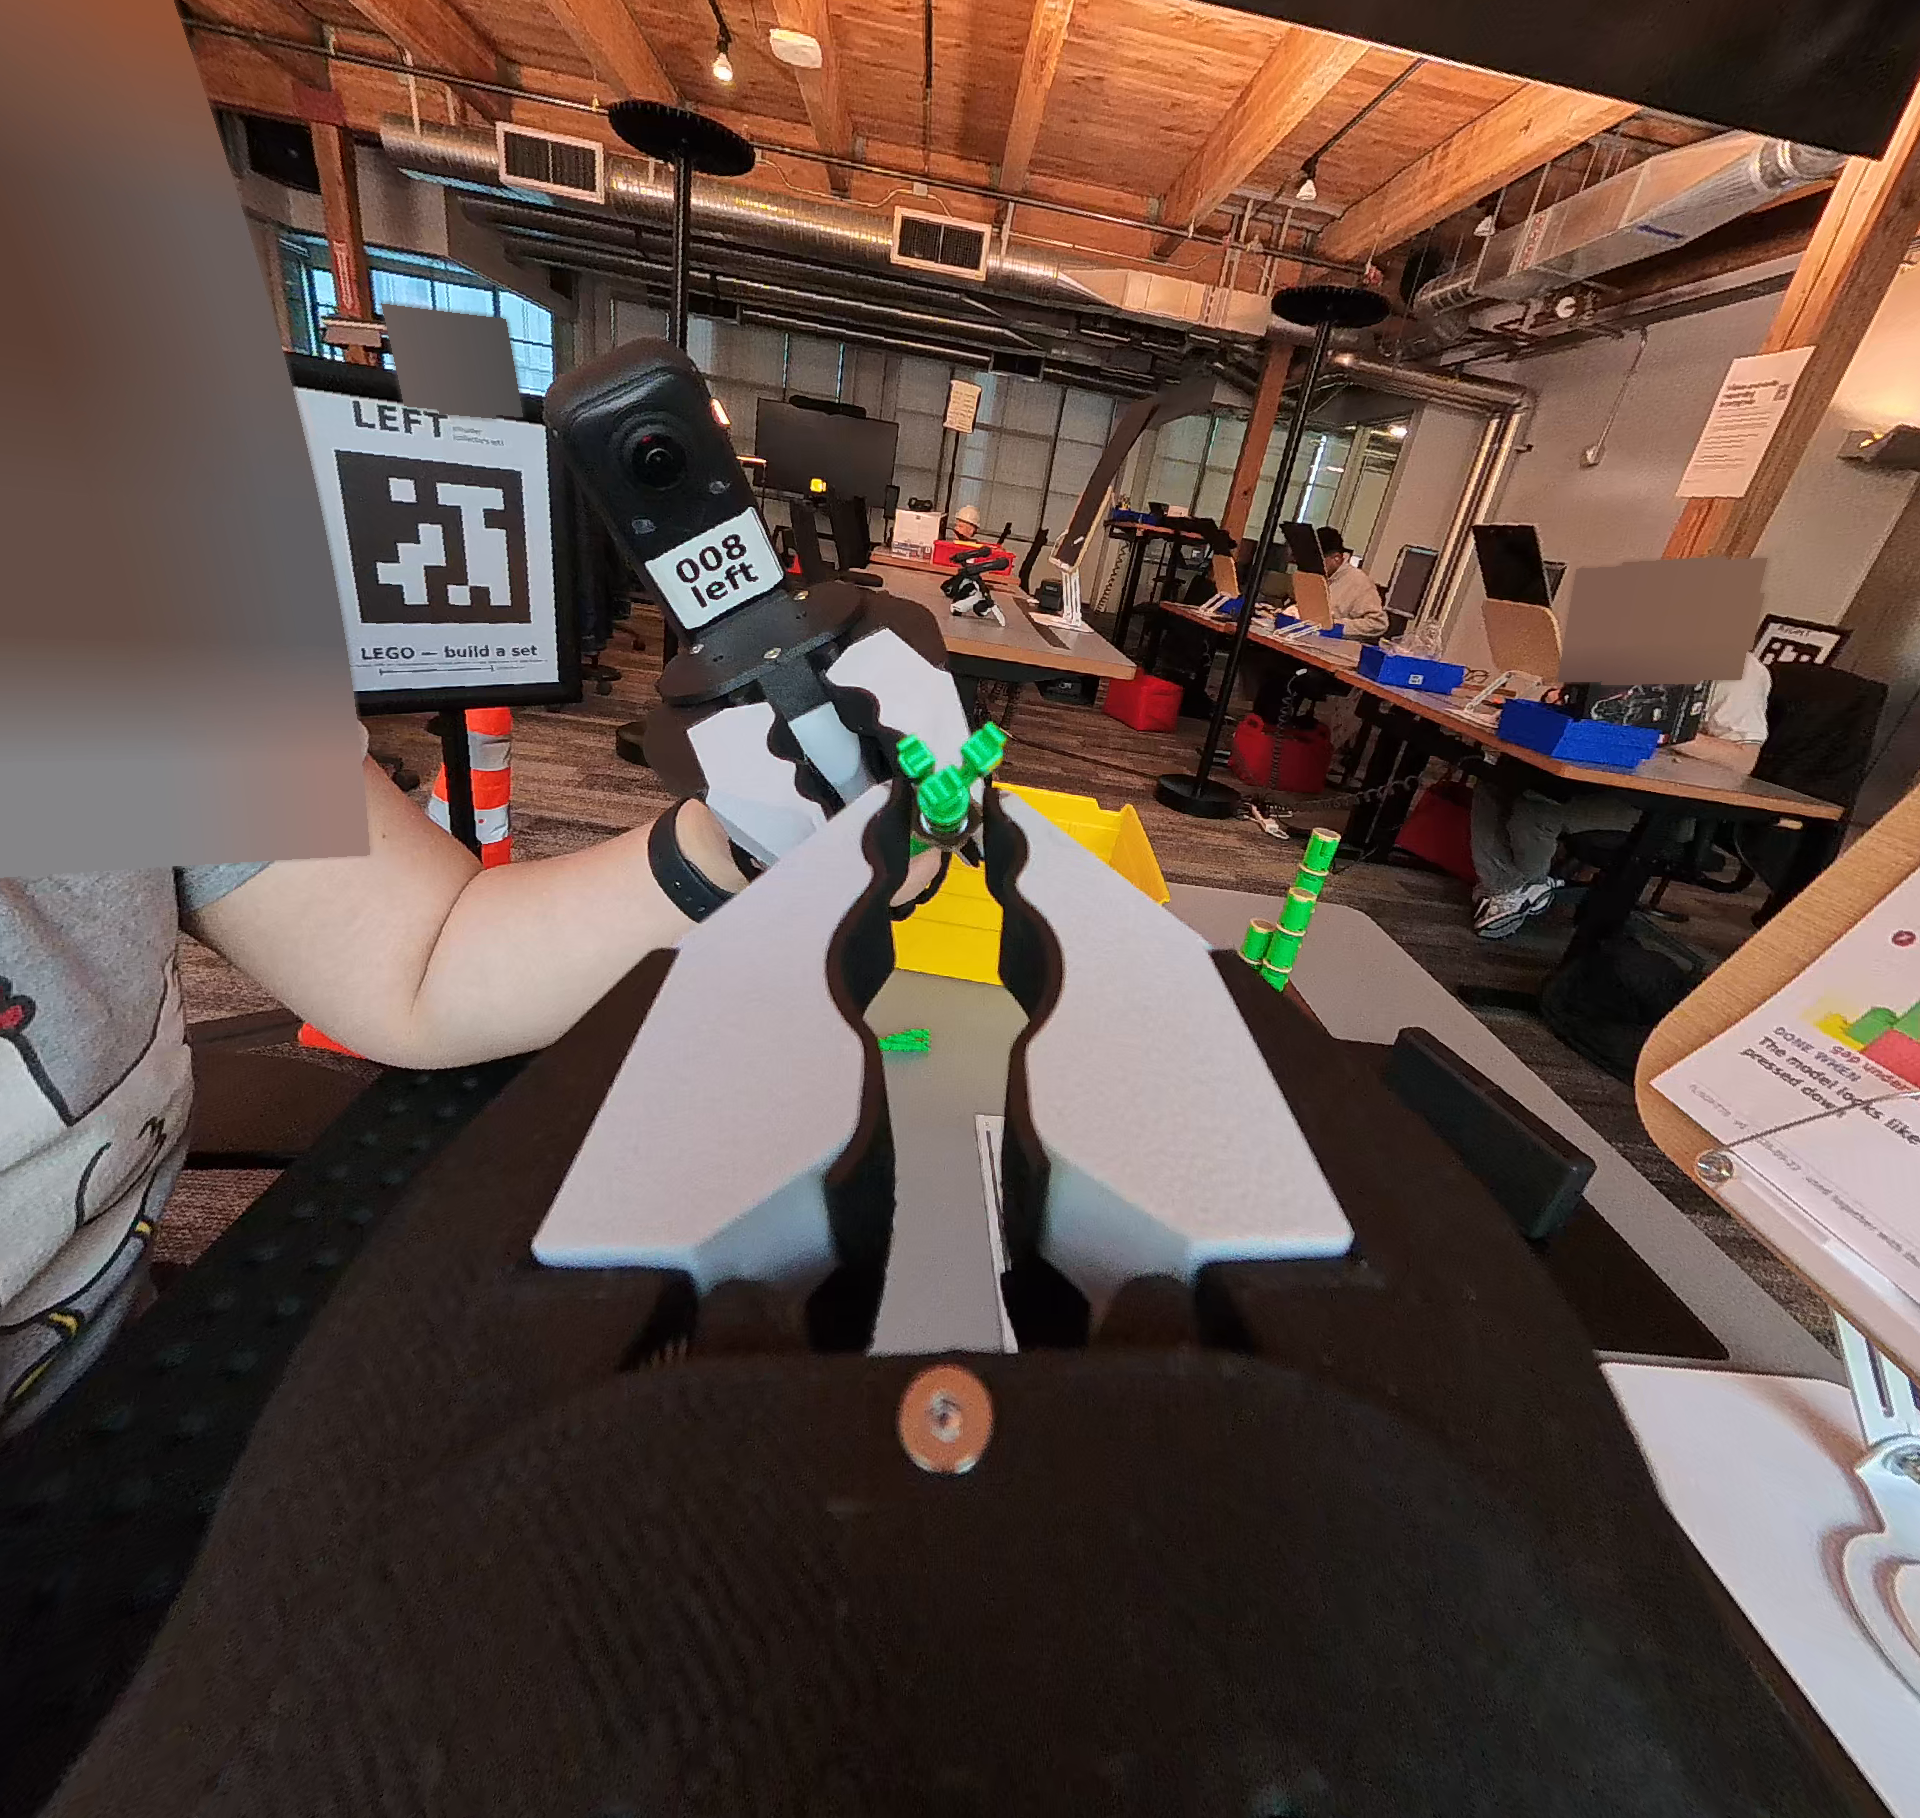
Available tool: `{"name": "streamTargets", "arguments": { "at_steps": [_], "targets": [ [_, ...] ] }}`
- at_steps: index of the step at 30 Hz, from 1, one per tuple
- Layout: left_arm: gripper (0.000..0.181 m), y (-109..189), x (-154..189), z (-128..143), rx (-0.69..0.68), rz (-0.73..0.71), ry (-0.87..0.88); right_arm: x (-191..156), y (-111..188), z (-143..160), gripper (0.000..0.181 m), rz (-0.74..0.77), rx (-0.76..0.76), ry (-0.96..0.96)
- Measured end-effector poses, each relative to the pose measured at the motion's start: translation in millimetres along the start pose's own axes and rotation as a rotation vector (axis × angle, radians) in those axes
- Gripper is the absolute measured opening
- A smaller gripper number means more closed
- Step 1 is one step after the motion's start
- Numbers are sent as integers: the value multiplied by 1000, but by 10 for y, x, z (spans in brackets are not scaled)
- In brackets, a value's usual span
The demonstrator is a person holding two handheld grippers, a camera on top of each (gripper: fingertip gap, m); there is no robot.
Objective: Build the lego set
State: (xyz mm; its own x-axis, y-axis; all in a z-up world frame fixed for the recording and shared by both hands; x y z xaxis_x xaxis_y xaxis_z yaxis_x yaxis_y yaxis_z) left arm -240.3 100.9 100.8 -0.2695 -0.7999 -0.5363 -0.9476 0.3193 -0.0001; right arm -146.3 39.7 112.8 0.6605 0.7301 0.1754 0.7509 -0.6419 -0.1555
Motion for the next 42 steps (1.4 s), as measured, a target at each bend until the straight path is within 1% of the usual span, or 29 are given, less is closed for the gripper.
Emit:
{"name": "streamTargets", "arguments": {
  "at_steps": [4,8,10,11,13,15,16,17,18,19,21,25,28,29,30,31,32,34,35,37,39,40,42],
  "targets": [
    [18,-11,-4,22,-18,-9,-17,17,-2,16,12,5,-4,-8],
    [21,5,-17,9,0,25,71,26,-5,10,12,-1,16,-20],
    [50,22,-41,30,-37,51,113,58,-37,38,12,18,11,-33],
    [55,48,-68,37,-51,63,145,62,-50,61,12,11,6,-40],
    [49,118,-151,38,-57,97,269,47,-78,103,12,-11,-13,-51],
    [37,187,-222,34,-36,194,479,25,-113,152,12,-48,-37,-51],
    [31,213,-237,52,-35,278,614,1,-128,175,12,-78,-47,-52],
    [26,236,-228,80,-37,395,757,-35,-147,196,12,-111,-57,-56],
    [23,248,-227,125,-47,507,892,-74,-165,209,12,-140,-63,-59],
    [23,240,-233,189,-68,588,998,-121,-168,239,12,-167,-71,-64],
    [24,200,-222,317,-103,671,1089,-165,-196,269,12,-200,-95,-75],
    [24,149,-123,357,-103,748,1077,-194,-219,341,12,-215,-147,-67],
    [24,104,-50,416,-175,742,1048,-193,-223,348,12,-218,-142,-71],
    [17,98,-35,425,-180,745,1031,-186,-220,349,12,-214,-142,-73],
    [6,103,-22,420,-173,760,1014,-168,-216,363,12,-209,-147,-73],
    [6,97,-19,423,-174,756,997,-158,-224,367,12,-210,-142,-76],
    [6,90,-34,429,-171,740,985,-123,-206,362,16,-179,-132,-70],
    [6,76,-128,458,-155,675,1010,-1,-180,336,38,-63,-89,-42],
    [6,76,-201,485,-144,632,1041,47,-148,312,42,-21,-62,-31],
    [6,83,-388,567,-112,509,1117,151,-78,270,38,93,-34,12],
    [6,113,-546,646,-81,403,1174,200,-48,269,31,217,-81,150],
    [6,127,-598,679,-78,362,1192,181,-78,290,27,261,-145,252],
    [6,144,-683,707,-48,297,1222,146,-207,404,23,324,-335,435]
  ]
}}
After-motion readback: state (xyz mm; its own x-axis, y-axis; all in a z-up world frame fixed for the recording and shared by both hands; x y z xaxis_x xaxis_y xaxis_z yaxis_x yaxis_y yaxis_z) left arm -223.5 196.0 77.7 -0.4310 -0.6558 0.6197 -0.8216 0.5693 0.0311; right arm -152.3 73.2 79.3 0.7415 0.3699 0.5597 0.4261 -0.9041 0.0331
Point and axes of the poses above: each gripper's, where its closed fingertips meet, y back along the fingers, z out of its underside, x = y × z across the jaws, the point moved 6 cm from there along y, back along the fingers, and after that the axes turned 7 degrees about -z, right-handed, at the moved point
